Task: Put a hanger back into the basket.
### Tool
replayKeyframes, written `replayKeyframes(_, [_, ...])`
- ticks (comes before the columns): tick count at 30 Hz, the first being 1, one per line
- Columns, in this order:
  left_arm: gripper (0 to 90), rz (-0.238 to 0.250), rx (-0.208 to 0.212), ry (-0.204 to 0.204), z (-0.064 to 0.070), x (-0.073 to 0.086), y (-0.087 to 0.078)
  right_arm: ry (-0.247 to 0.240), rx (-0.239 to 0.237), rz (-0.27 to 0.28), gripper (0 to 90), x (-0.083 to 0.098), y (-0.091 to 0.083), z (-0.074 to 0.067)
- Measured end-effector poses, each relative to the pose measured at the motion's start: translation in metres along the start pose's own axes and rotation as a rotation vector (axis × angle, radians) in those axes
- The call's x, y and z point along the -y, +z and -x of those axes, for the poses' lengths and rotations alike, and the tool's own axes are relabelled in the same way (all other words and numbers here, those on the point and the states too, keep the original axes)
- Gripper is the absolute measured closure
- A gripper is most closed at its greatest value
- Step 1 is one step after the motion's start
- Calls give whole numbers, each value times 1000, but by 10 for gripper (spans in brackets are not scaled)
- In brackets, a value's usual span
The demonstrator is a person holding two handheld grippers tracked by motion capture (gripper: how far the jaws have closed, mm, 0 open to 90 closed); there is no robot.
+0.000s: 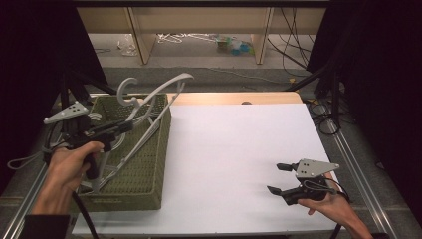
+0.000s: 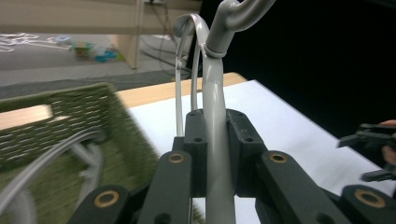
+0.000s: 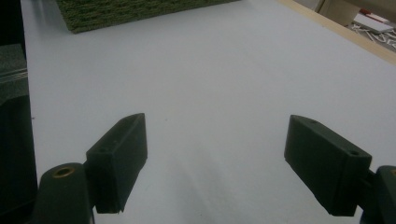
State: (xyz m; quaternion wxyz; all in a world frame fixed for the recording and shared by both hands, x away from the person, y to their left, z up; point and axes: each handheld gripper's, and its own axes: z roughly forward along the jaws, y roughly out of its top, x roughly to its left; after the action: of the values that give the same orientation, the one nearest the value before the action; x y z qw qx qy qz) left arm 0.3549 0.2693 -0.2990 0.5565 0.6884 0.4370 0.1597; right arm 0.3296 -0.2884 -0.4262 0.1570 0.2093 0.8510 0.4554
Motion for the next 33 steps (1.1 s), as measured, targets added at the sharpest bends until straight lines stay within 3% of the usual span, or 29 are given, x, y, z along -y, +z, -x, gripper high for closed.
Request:
replayKeyframes(7, [793, -32, -50, 8, -35, 6, -18, 2, -5, -12, 219, 0, 0, 1])
replayKeyframes(12, [793, -53, -67, 11, -52, 13, -21, -1, -8, -8, 219, 1, 3, -1])
replayKeyframes(20, [793, -85, -88, 4, -72, 19, -18, 0, -13, -11, 219, 1, 3, -1])
replayKeyframes(30, [793, -135, -102, 16, -82, 26, -12, -3, -16, -12, 219, 1, 3, -1])
replayKeyframes(33, [793, -124, -104, 14, -88, 28, -14, -6, -15, -9, 219, 0, 3, -1])
